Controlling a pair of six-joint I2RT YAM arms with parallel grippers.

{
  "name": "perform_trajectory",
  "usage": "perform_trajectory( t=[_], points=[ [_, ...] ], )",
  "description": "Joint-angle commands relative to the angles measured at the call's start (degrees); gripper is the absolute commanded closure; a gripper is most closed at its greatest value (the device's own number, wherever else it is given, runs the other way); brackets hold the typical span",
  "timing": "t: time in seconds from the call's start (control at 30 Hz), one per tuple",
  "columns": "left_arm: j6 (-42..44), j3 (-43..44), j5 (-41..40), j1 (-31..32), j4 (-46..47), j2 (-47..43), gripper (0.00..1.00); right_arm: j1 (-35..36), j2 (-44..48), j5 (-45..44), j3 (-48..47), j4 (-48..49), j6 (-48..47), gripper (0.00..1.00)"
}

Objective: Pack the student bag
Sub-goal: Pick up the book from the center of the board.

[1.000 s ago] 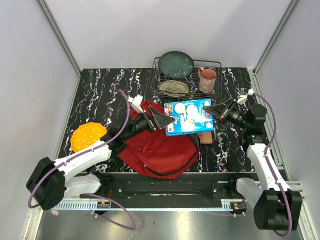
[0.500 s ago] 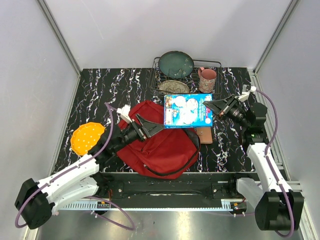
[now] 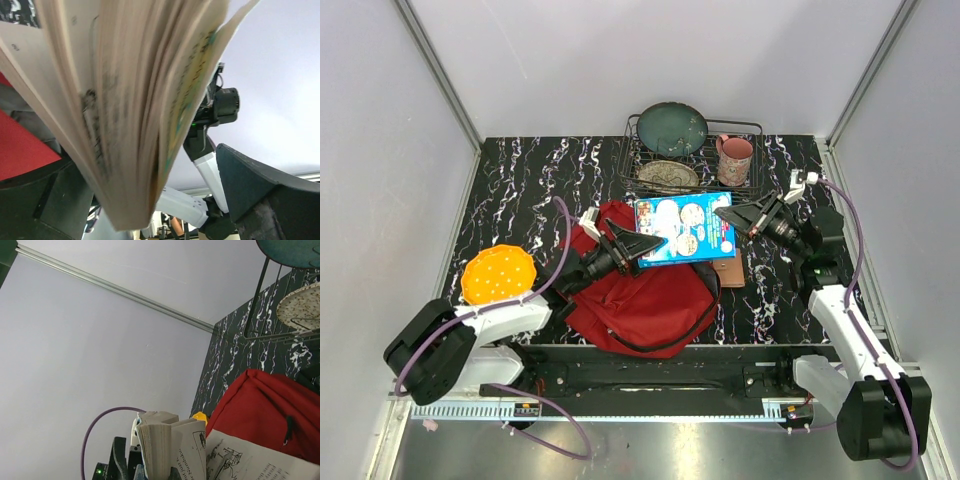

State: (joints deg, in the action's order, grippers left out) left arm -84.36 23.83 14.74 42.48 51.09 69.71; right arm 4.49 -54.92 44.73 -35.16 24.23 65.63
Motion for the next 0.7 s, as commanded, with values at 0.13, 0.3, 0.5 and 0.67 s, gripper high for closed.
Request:
perform_trajectory(
  t=[0.13,0.3,0.5,0.67],
  points=[
    [1.55,2.35,2.22,-1.87,10.53,-1.51,0.01,0.87,2.62,5.45,-1.76,-5.58,-4.62,1.0],
    [10.24,5.78,3.1,-2.05,-0.95,-5.28,0.01,0.87,1.48,10.28,-2.02,-8.85,-6.56,1.0],
    [16.85,9.74,5.55,-2.05,-8.63,-7.14,0.24,0.87,-0.63,10.73,-2.81,-11.05,-7.97,1.0],
    [17.56,10.27,7.49,-2.05,-8.46,-5.91,0.74,0.96,-1.6,10.21,-2.72,-9.73,-7.44,0.78]
  ],
)
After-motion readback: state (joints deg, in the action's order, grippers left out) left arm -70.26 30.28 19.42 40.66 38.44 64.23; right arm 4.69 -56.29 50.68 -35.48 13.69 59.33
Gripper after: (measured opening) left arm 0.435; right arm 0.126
